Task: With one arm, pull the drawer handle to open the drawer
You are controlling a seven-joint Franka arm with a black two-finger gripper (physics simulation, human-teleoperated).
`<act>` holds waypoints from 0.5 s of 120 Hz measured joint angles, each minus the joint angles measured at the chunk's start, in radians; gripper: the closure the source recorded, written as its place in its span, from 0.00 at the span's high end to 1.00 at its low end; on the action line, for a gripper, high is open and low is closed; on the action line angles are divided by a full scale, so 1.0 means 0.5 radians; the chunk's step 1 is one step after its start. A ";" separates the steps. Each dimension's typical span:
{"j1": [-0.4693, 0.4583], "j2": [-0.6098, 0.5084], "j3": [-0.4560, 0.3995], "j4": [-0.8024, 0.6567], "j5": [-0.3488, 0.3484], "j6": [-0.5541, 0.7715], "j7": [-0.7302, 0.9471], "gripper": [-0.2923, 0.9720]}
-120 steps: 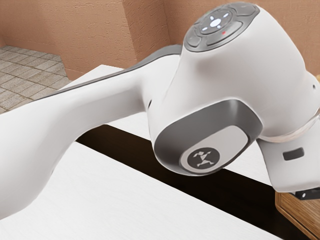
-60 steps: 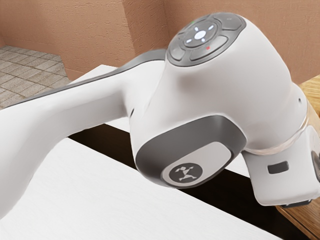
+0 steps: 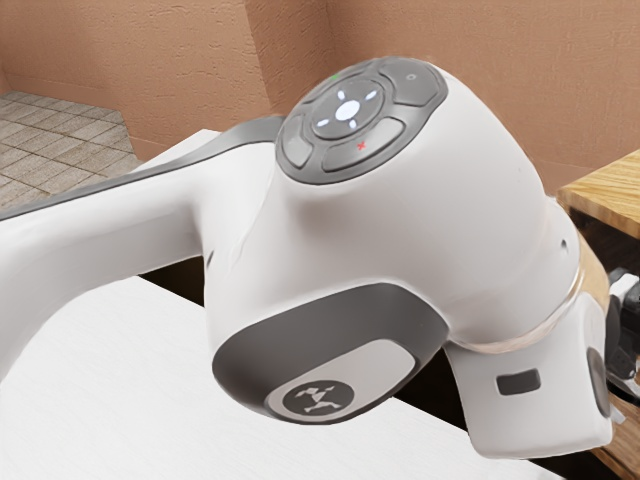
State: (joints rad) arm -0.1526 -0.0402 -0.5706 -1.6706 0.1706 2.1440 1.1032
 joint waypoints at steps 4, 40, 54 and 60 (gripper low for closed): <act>0.002 -0.016 0.001 -0.017 -0.009 0.004 -0.003 0.24; 0.023 -0.155 0.003 -0.140 -0.087 0.030 -0.022 0.24; 0.025 -0.214 0.003 -0.202 -0.112 0.036 -0.028 0.24; 0.023 -0.244 0.004 -0.227 -0.119 0.036 -0.030 0.24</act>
State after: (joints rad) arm -0.1409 -0.1623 -0.5686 -1.7840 0.1109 2.1622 1.0882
